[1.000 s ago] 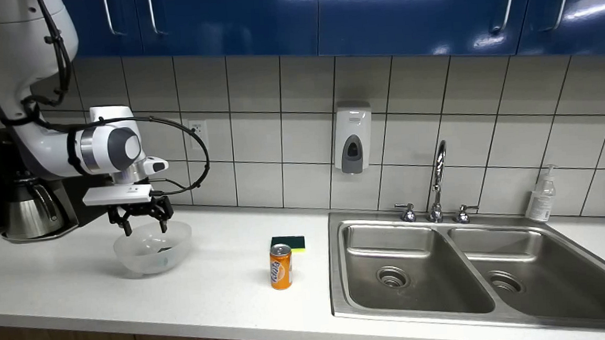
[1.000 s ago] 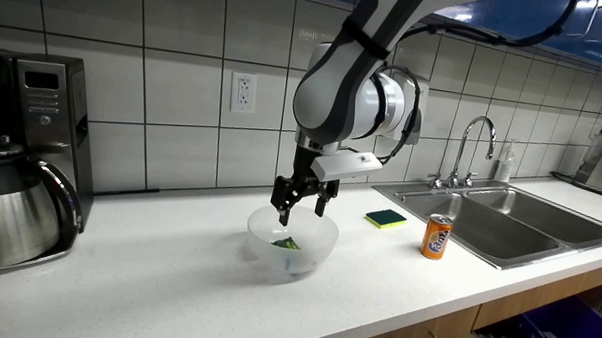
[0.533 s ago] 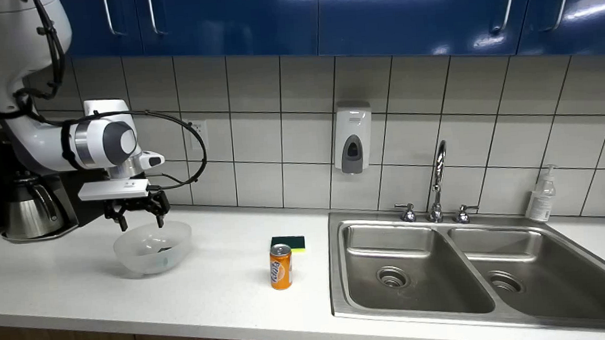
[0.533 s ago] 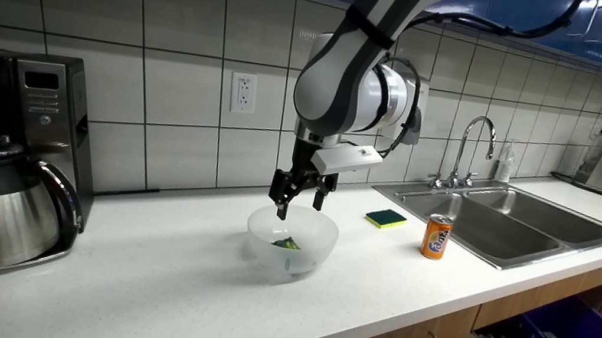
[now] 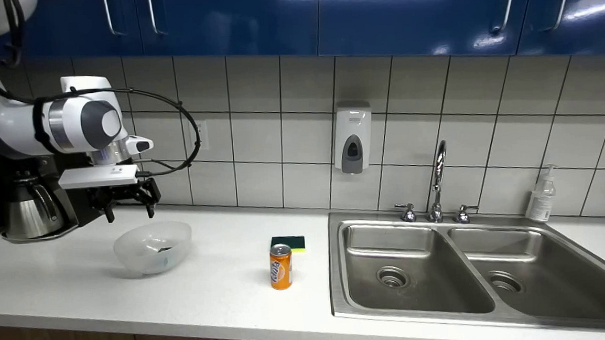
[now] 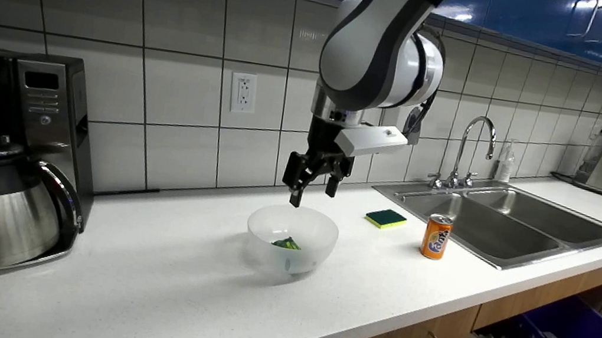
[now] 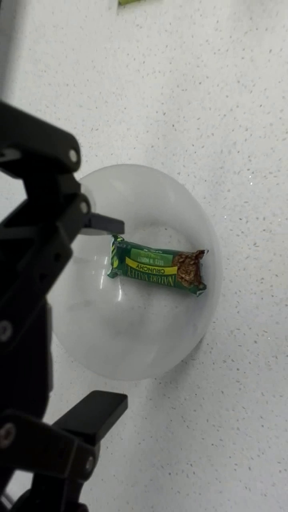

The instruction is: Put the green packet in the bowl.

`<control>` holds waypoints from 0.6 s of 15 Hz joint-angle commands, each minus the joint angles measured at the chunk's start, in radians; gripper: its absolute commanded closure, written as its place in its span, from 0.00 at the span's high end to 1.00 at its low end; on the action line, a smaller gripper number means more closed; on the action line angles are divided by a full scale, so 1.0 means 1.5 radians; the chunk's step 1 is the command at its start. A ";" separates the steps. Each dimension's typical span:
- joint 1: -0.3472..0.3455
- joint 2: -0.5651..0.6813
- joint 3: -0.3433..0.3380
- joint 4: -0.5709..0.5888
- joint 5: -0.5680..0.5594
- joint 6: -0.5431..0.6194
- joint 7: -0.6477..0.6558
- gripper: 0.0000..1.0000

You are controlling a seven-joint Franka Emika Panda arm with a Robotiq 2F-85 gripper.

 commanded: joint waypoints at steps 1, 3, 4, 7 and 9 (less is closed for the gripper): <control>-0.029 -0.093 0.021 -0.081 -0.004 0.003 -0.027 1.00; -0.034 -0.127 0.025 -0.112 0.002 0.004 -0.042 1.00; -0.034 -0.144 0.026 -0.128 0.001 0.007 -0.045 1.00; -0.034 -0.190 0.024 -0.174 0.002 0.016 -0.053 1.00; -0.030 -0.152 0.025 -0.141 0.002 0.005 -0.036 1.00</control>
